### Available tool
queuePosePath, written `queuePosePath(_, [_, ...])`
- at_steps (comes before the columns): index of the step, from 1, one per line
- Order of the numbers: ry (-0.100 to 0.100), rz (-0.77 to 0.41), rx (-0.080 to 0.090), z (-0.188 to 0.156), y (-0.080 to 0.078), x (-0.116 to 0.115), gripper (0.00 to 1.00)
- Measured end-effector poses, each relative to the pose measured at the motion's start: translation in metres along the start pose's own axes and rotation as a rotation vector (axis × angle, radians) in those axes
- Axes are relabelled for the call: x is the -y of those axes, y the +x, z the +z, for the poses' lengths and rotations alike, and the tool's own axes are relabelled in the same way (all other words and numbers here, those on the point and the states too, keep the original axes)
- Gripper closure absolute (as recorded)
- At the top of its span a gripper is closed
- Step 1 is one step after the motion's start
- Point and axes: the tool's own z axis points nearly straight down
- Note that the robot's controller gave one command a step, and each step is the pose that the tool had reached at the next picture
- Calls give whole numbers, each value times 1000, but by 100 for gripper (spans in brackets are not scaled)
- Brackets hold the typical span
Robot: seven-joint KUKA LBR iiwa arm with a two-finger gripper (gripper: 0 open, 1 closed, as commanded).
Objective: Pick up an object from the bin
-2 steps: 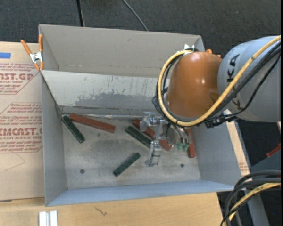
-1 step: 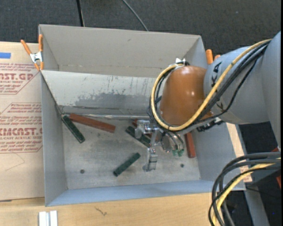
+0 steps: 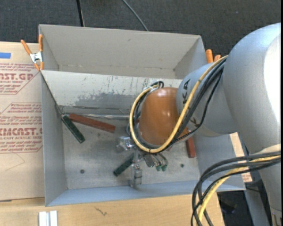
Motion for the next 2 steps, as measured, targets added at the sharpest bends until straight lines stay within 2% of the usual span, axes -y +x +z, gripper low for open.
queuePosePath(1, [-2, -378, -1, 2, 1, 20, 100])
queuePosePath(2, [-2, -377, -1, 2, 1, 20, 100])
